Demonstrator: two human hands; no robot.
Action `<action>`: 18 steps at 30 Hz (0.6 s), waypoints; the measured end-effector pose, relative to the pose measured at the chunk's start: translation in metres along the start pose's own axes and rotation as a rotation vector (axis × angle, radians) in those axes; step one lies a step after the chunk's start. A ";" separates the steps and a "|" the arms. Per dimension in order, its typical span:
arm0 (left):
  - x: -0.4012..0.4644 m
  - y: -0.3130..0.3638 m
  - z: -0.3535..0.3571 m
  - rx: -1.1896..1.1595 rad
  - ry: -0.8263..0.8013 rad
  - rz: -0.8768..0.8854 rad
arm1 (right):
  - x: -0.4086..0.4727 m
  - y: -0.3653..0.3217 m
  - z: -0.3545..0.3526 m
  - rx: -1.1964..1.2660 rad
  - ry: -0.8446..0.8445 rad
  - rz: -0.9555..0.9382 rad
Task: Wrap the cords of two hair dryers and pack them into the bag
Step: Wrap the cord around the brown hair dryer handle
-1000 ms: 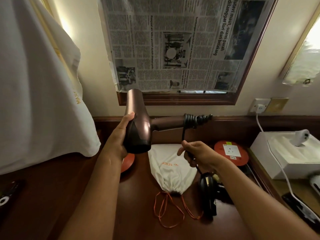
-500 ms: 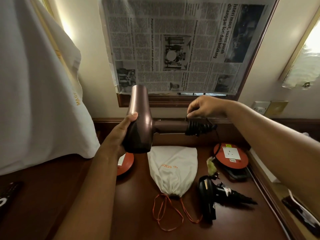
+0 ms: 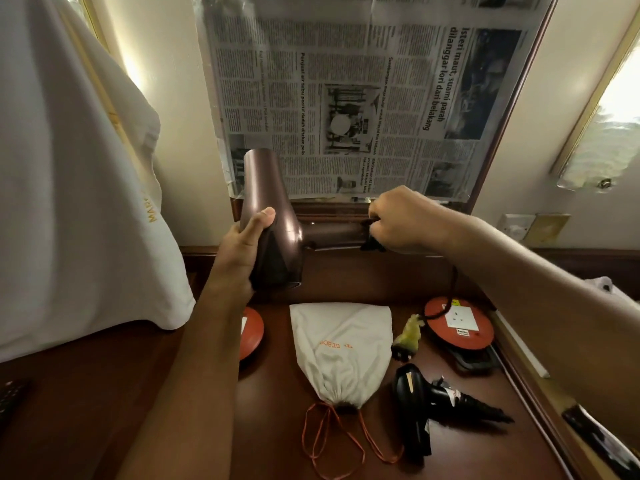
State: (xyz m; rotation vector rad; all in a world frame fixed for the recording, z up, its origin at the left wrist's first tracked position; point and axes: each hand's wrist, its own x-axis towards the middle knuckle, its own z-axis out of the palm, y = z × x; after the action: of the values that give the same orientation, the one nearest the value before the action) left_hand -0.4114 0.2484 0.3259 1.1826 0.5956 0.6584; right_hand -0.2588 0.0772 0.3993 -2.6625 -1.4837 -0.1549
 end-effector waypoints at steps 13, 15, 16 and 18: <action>-0.006 0.002 0.007 -0.185 0.042 -0.002 | -0.046 -0.033 0.094 1.383 0.328 0.307; -0.009 0.000 0.006 -0.220 0.026 -0.034 | -0.054 -0.037 0.107 1.611 0.231 0.277; -0.009 -0.002 0.005 -0.248 0.017 -0.060 | -0.057 -0.037 0.112 1.702 0.182 0.268; -0.009 -0.004 0.002 -0.289 -0.002 -0.103 | -0.058 -0.038 0.122 1.844 0.077 0.269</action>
State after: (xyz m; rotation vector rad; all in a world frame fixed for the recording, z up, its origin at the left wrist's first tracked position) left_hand -0.4155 0.2391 0.3238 0.8770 0.5357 0.6319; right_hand -0.3159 0.0634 0.2720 -1.1800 -0.4985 0.7271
